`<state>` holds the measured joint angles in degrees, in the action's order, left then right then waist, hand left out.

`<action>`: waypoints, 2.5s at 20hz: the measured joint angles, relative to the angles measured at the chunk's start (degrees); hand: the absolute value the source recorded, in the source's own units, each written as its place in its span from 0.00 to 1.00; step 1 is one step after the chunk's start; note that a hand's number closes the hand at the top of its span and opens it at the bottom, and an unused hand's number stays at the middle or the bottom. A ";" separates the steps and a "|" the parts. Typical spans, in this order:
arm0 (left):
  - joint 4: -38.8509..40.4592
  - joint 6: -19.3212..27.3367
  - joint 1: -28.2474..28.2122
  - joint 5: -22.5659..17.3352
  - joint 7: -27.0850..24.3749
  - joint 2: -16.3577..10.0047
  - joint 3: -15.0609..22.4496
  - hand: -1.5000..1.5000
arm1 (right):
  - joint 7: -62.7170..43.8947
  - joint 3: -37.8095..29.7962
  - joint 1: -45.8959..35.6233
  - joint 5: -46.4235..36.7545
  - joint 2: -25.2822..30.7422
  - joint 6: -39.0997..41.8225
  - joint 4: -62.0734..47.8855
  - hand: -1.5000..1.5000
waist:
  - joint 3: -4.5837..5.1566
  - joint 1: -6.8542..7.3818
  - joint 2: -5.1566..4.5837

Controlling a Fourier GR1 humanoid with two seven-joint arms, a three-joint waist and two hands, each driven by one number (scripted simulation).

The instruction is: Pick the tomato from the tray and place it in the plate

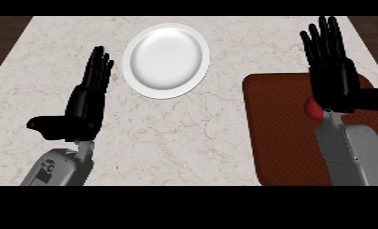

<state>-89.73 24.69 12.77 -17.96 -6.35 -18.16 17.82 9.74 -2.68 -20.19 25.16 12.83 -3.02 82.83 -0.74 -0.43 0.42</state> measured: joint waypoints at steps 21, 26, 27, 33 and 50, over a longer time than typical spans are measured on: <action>0.07 -12.58 4.05 0.02 7.76 -12.84 -6.73 0.50 | 4.78 8.21 -0.17 -31.98 -0.54 -27.33 -17.39 0.00 | 0.74 0.77 -0.55; -1.01 -14.26 3.43 -0.24 9.39 -13.53 -9.00 0.50 | -5.28 9.93 1.03 -38.13 4.67 -28.28 -8.92 0.00 | 0.81 0.13 -0.17; -0.86 -14.37 3.35 -0.25 9.36 -13.64 -9.33 0.50 | -8.72 10.52 0.75 -39.86 6.44 -27.67 -7.96 0.00 | 0.86 -0.02 -0.10; -0.73 -15.04 2.55 -0.22 9.20 -13.95 -10.03 0.50 | -30.73 14.15 -1.65 -46.70 16.61 -16.68 -5.49 0.00 | 1.12 -0.51 0.22; 0.55 -17.42 3.38 2.04 8.70 -11.30 -11.55 0.50 | -65.36 18.22 -7.94 -42.18 22.25 17.38 -0.60 0.00 | 0.80 0.36 -0.35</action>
<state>-89.18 7.28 16.15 -15.92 2.34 -29.47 6.27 -55.62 15.55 -28.13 -17.02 35.09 14.37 82.24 0.06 -0.07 0.07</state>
